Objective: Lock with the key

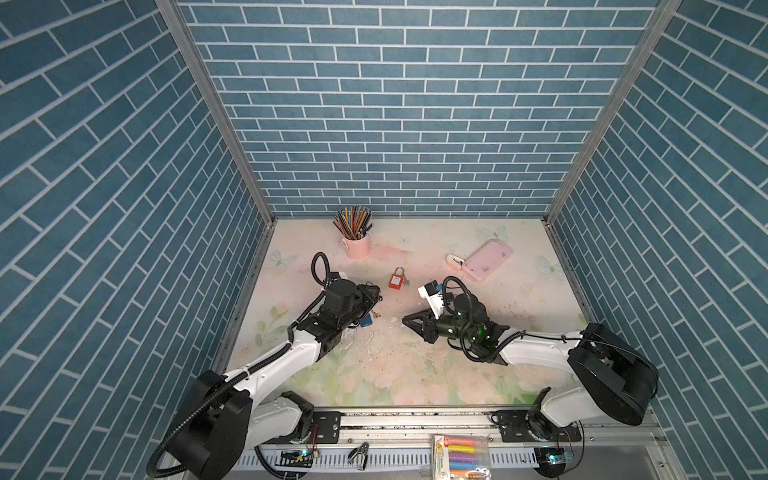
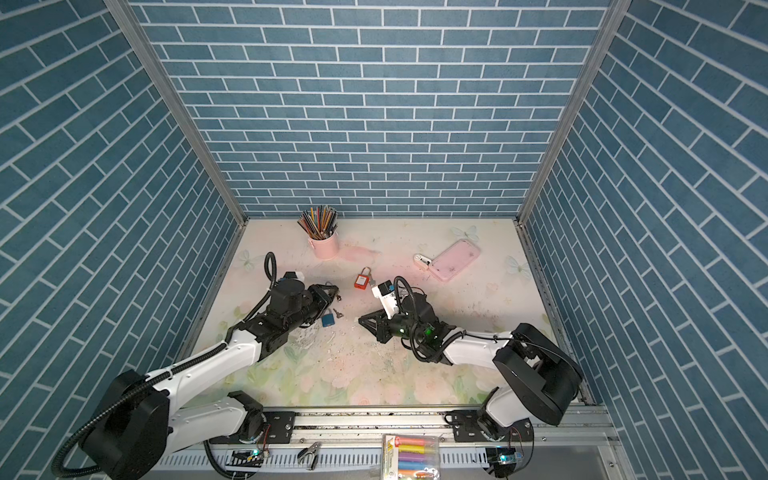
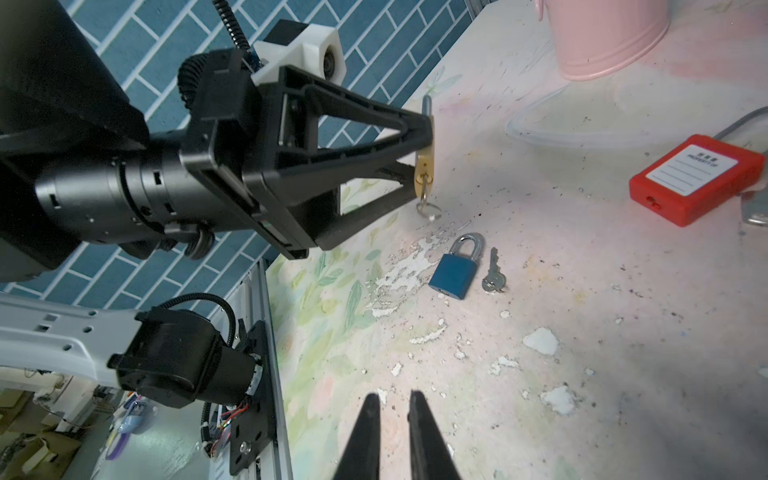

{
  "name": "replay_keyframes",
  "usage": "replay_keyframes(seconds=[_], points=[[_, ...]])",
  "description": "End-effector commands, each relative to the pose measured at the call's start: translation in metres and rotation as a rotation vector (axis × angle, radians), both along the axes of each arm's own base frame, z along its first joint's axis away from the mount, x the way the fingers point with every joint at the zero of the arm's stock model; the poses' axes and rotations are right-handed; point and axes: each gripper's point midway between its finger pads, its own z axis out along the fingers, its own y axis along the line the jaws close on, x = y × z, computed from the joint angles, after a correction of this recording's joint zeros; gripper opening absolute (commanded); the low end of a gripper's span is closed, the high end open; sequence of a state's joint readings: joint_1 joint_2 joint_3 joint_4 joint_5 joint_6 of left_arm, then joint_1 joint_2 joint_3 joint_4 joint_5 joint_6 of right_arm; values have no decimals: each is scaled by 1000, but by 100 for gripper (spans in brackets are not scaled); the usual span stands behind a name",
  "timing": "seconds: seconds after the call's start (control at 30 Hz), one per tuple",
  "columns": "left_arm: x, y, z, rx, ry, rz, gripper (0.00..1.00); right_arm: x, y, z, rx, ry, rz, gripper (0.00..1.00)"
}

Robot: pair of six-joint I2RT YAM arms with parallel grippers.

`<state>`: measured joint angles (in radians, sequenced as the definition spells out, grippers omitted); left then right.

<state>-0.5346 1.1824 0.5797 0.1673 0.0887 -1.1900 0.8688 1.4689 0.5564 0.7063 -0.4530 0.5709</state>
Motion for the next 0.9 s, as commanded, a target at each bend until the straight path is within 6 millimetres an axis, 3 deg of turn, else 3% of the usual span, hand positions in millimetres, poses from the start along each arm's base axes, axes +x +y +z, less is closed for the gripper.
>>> replay_keyframes(seconds=[0.0,0.27,0.53,0.87], points=[[-5,-10,-1,99,4,-84,0,12,11,26,51,-83,-15,22],[-11,-23,1,176,-8,-147,0,19,23,21,63,-53,-1,23],[-11,-23,2,168,-17,-142,0,28,29,9,40,-34,-20,26],[-11,-22,2,157,-17,-128,0,31,44,1,33,-4,17,21]])
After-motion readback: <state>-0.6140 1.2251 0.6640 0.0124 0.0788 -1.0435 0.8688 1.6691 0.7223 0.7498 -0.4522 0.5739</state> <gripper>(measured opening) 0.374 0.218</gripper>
